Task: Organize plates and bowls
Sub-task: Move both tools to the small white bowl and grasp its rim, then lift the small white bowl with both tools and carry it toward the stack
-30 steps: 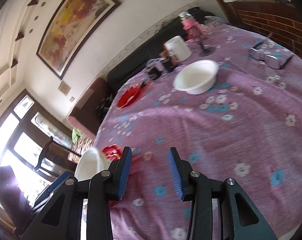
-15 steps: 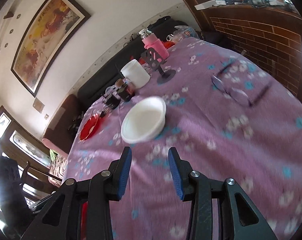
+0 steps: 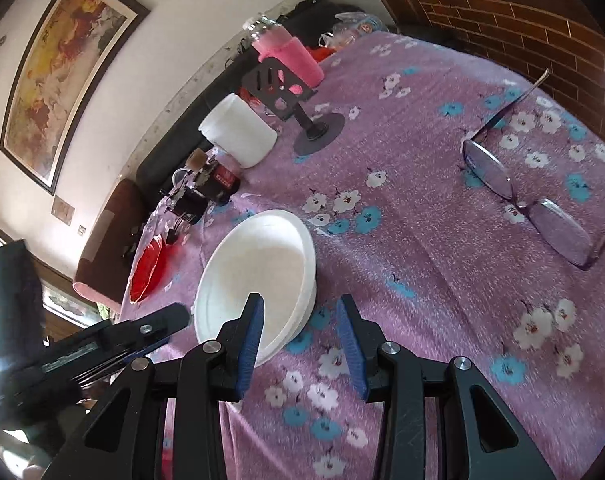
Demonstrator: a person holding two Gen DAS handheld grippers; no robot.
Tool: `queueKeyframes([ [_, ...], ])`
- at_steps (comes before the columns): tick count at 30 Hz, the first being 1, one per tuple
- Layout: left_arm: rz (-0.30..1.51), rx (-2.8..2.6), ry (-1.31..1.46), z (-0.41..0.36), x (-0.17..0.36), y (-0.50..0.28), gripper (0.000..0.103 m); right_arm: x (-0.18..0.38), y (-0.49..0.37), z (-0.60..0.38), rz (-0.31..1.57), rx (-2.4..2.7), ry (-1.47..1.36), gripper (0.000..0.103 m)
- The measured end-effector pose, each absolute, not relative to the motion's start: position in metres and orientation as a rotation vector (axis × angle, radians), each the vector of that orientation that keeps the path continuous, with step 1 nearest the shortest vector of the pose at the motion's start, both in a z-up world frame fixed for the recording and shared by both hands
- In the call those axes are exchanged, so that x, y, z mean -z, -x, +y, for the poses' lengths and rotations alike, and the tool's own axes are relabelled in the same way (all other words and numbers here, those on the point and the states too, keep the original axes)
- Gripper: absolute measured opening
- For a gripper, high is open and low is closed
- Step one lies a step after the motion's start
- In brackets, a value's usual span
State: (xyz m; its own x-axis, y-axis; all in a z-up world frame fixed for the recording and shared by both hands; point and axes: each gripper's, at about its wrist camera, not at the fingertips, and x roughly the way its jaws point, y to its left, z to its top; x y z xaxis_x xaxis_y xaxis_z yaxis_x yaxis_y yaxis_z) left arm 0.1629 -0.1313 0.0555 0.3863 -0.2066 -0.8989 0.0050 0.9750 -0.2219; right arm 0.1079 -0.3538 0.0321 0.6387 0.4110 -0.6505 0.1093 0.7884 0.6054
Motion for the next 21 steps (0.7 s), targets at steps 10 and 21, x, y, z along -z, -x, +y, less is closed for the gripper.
queueKeyframes([
  [10, 1.205, 0.134, 0.211, -0.137, -0.029, -0.176, 0.011, -0.017, -0.118, -0.342, 0.901, -0.209, -0.637, 0.012],
  [21, 1.022, 0.212, 0.113, -0.148, -0.100, -0.082, 0.011, -0.065, -0.033, -0.350, 0.795, -0.241, -0.646, 0.013],
])
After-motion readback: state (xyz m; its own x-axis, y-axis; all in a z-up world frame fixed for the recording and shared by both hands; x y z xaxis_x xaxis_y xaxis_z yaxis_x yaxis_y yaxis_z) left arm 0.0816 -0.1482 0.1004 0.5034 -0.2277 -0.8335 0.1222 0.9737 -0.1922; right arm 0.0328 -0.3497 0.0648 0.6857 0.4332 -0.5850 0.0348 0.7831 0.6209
